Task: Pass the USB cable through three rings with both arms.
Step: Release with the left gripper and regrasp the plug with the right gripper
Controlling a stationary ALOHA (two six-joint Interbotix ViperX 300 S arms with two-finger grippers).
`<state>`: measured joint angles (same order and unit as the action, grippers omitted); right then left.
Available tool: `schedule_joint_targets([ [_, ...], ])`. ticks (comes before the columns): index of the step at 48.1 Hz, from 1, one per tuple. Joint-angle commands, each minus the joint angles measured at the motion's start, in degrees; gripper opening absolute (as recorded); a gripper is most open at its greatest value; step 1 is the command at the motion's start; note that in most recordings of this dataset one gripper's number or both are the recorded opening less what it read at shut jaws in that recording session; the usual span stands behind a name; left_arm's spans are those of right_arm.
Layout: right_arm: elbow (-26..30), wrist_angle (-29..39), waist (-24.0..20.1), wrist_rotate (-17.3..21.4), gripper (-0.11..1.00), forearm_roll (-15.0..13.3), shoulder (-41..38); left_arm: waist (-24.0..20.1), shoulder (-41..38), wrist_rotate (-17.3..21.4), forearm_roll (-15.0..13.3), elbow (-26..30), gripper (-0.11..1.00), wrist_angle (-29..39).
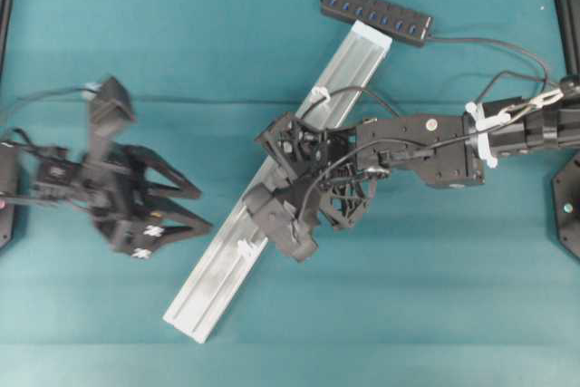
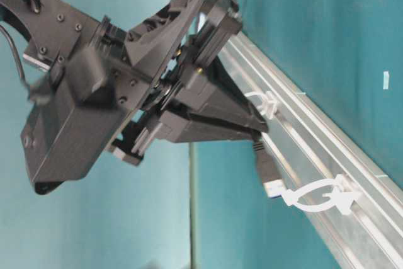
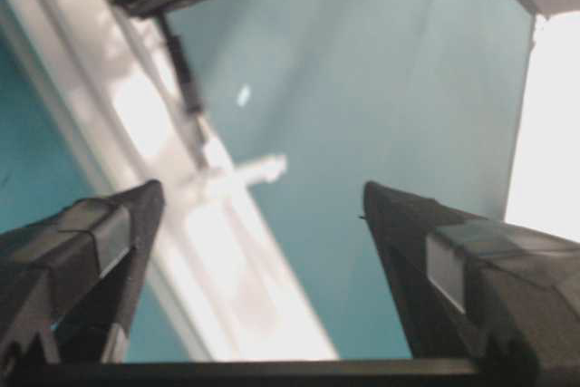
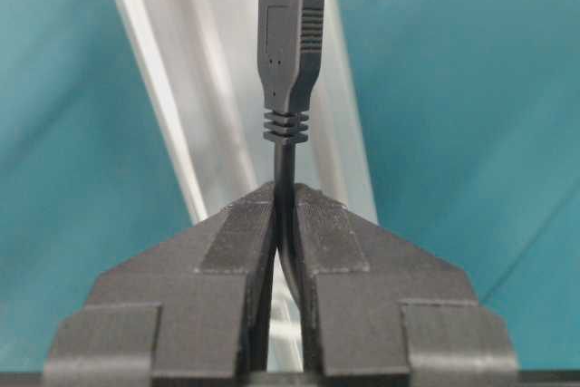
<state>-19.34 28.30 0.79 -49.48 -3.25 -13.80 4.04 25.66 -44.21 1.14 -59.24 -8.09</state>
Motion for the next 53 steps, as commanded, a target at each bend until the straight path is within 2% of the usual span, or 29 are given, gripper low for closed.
schedule_joint_targets([
  [1,0.5,-0.1,-1.0,-1.7,0.08,-0.1,-0.5,0.3,3.9,0.0,0.2,-0.4,0.95,2.4],
  [13,0.4,0.5,-1.9,-1.9,0.08,-0.1,-0.8,0.3,11.2,-0.1,0.2,-2.6,0.95,3.6],
  [20,0.6,0.6,-2.7,-1.9,0.08,-0.1,-1.4,0.3,12.9,-0.1,0.2,-3.2,0.95,3.7],
  [38,3.3,-0.5,-3.0,-1.8,0.08,1.3,-3.1,0.3,12.6,-0.1,0.4,-2.9,0.95,3.5],
  [53,5.5,-0.7,-4.9,-1.7,0.08,2.4,-5.8,0.3,12.8,-0.1,0.2,-3.0,0.95,3.6],
])
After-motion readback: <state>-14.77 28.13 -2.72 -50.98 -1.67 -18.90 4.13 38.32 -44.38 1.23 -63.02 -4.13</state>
